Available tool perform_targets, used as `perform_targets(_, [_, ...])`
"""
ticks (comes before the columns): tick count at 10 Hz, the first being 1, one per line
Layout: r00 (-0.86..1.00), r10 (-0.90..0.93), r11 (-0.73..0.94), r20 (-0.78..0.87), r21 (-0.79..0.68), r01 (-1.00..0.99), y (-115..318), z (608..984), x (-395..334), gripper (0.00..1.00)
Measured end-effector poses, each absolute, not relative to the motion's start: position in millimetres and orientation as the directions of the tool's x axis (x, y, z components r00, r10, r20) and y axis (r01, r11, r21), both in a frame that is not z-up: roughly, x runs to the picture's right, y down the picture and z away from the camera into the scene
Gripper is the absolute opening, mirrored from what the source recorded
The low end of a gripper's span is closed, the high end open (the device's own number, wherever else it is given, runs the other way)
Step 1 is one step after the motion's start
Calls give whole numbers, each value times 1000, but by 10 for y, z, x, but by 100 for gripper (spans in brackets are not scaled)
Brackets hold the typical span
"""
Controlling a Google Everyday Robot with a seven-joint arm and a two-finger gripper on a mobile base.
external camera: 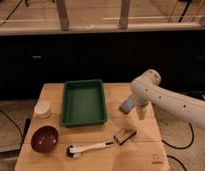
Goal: Place sponge in tray
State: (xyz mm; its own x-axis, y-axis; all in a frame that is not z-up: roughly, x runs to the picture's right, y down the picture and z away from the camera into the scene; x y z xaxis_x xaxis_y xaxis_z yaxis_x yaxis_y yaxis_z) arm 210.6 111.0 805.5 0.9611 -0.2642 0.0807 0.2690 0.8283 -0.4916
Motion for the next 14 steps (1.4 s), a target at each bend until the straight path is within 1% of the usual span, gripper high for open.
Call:
perform_targets(7, [928,-356,802,109,-475,363,1036,8340,2041,80])
perform_targets(14, [909,-400,786,119,-466,407,1007,8584,2047,80])
